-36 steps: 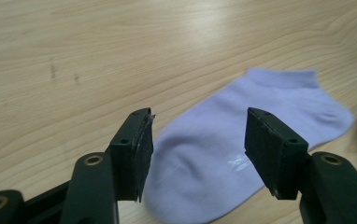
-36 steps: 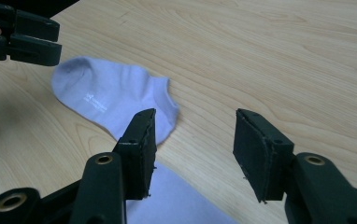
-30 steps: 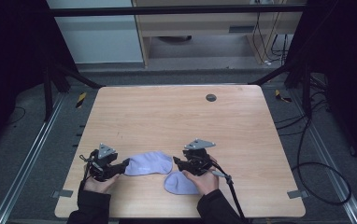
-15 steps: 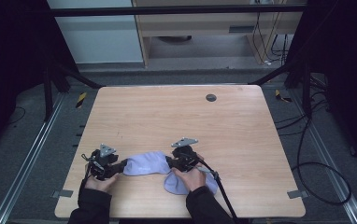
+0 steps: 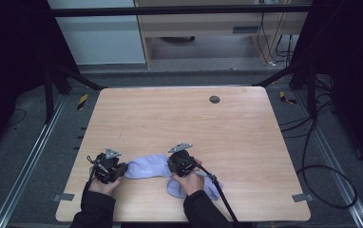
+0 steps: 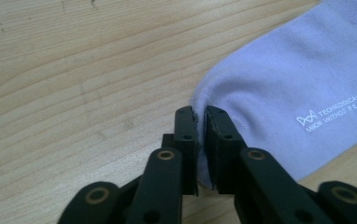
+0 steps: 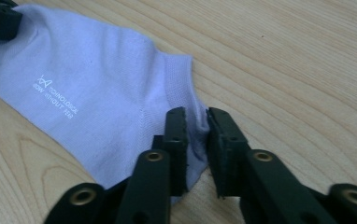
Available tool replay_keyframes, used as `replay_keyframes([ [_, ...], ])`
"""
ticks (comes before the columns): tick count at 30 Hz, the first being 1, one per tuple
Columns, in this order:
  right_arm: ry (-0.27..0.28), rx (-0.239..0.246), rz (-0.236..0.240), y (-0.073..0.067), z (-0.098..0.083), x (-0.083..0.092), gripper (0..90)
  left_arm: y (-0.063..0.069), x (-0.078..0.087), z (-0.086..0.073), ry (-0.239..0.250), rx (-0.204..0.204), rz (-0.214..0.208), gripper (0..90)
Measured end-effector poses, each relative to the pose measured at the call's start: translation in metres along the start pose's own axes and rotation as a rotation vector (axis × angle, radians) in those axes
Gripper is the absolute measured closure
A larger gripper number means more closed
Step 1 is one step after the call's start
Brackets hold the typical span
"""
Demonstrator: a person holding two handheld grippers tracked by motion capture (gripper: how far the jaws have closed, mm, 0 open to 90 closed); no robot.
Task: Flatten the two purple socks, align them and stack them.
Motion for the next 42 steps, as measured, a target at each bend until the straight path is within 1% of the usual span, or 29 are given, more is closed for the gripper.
replay_keyframes([
  [2, -0.003, 0.009, -0.005, -0.002, 0.001, 0.001, 86.4, 0.001, 0.000, 0.000, -0.003, 0.002, -0.004, 86.3],
  [3, -0.003, 0.009, -0.005, -0.002, 0.001, 0.001, 86.4, 0.001, 0.001, 0.001, -0.001, 0.009, -0.008, 86.3],
  [4, 0.005, 0.005, -0.004, -0.002, 0.002, 0.002, 86.7, 0.001, 0.003, 0.003, 0.012, 0.008, -0.013, 86.4],
  [5, 0.005, 0.005, -0.004, -0.002, 0.002, 0.002, 86.7, 0.001, 0.003, 0.003, 0.012, 0.008, -0.013, 86.4],
  [7, 0.031, -0.013, 0.010, -0.002, 0.006, 0.008, 86.8, 0.003, 0.007, 0.007, 0.032, 0.014, -0.022, 86.4],
  [8, 0.031, -0.013, 0.010, -0.002, 0.006, 0.008, 86.8, 0.004, 0.008, 0.008, 0.038, 0.015, -0.028, 86.4],
  [9, 0.049, -0.025, 0.021, -0.002, 0.010, 0.013, 86.8, 0.006, 0.010, 0.011, 0.050, 0.014, -0.033, 86.4],
  [10, 0.049, -0.025, 0.021, -0.002, 0.010, 0.013, 86.8, 0.007, 0.012, 0.013, 0.063, 0.013, -0.036, 86.4],
  [11, 0.067, -0.033, 0.028, 0.000, 0.014, 0.018, 86.8, 0.010, 0.016, 0.018, 0.087, 0.023, -0.044, 86.4],
  [12, 0.075, -0.035, 0.033, 0.000, 0.016, 0.022, 86.8, 0.010, 0.016, 0.018, 0.087, 0.023, -0.044, 86.4],
  [13, 0.083, -0.040, 0.034, 0.001, 0.017, 0.025, 86.8, 0.012, 0.018, 0.021, 0.099, 0.028, -0.049, 86.4],
  [15, 0.094, -0.041, 0.040, 0.002, 0.019, 0.033, 86.8, 0.017, 0.022, 0.026, 0.118, 0.021, -0.058, 86.4],
  [17, 0.099, -0.035, 0.040, 0.005, 0.021, 0.040, 86.8, 0.027, 0.026, 0.033, 0.135, 0.013, -0.076, 86.4],
  [18, 0.101, -0.036, 0.041, 0.006, 0.021, 0.044, 86.8, 0.031, 0.027, 0.035, 0.137, 0.006, -0.079, 86.4],
  [19, 0.101, -0.036, 0.041, 0.006, 0.021, 0.044, 86.8, 0.031, 0.027, 0.035, 0.137, 0.006, -0.079, 86.4],
  [23, 0.112, -0.025, 0.043, 0.013, 0.026, 0.062, 86.8, 0.045, 0.031, 0.044, 0.152, -0.013, -0.097, 86.4],
  [24, 0.119, -0.021, 0.045, 0.018, 0.028, 0.071, 86.8, 0.048, 0.032, 0.046, 0.155, -0.016, -0.104, 86.4],
  [25, 0.119, -0.021, 0.045, 0.018, 0.028, 0.071, 86.8, 0.051, 0.033, 0.047, 0.161, -0.016, -0.106, 86.4],
  [26, 0.114, -0.016, 0.043, 0.021, 0.028, 0.080, 86.8, 0.054, 0.034, 0.049, 0.164, -0.021, -0.112, 86.4],
  [27, 0.114, -0.013, 0.043, 0.023, 0.027, 0.084, 86.8, 0.057, 0.035, 0.051, 0.168, -0.019, -0.118, 86.4],
  [28, 0.117, -0.012, 0.043, 0.025, 0.026, 0.088, 86.8, 0.060, 0.036, 0.052, 0.170, -0.025, -0.123, 86.4],
  [29, 0.117, -0.012, 0.043, 0.025, 0.026, 0.088, 86.8, 0.063, 0.037, 0.053, 0.174, -0.025, -0.128, 86.4],
  [30, 0.119, -0.018, 0.044, 0.028, 0.023, 0.096, 86.8, 0.070, 0.037, 0.055, 0.174, -0.031, -0.145, 86.4],
  [31, 0.121, -0.019, 0.043, 0.030, 0.022, 0.099, 86.8, 0.074, 0.037, 0.055, 0.172, -0.037, -0.152, 86.4],
  [32, 0.121, -0.019, 0.043, 0.030, 0.022, 0.099, 86.8, 0.074, 0.037, 0.055, 0.172, -0.037, -0.152, 86.4],
  [38, 0.119, -0.030, 0.046, 0.040, 0.011, 0.124, 86.8, 0.097, 0.039, 0.058, 0.167, -0.069, -0.194, 86.4],
  [39, 0.118, -0.027, 0.038, 0.043, 0.008, 0.132, 86.8, 0.104, 0.038, 0.057, 0.157, -0.080, -0.201, 86.4],
  [40, 0.118, -0.027, 0.036, 0.043, 0.007, 0.135, 86.8, 0.104, 0.038, 0.057, 0.157, -0.080, -0.201, 86.3],
  [42, 0.117, -0.024, 0.035, 0.044, 0.006, 0.138, 86.8, 0.112, 0.036, 0.055, 0.148, -0.090, -0.217, 86.4],
])
Point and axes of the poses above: each handheld gripper's, and its own axes: x roughly backward along the jaws, z roughly out of its top, y roughly to its right, the point moved 7 cm from there along -x, roughly forward along the jaws, and after that the axes turned 11 degrees about y, right-handed, at the moved point
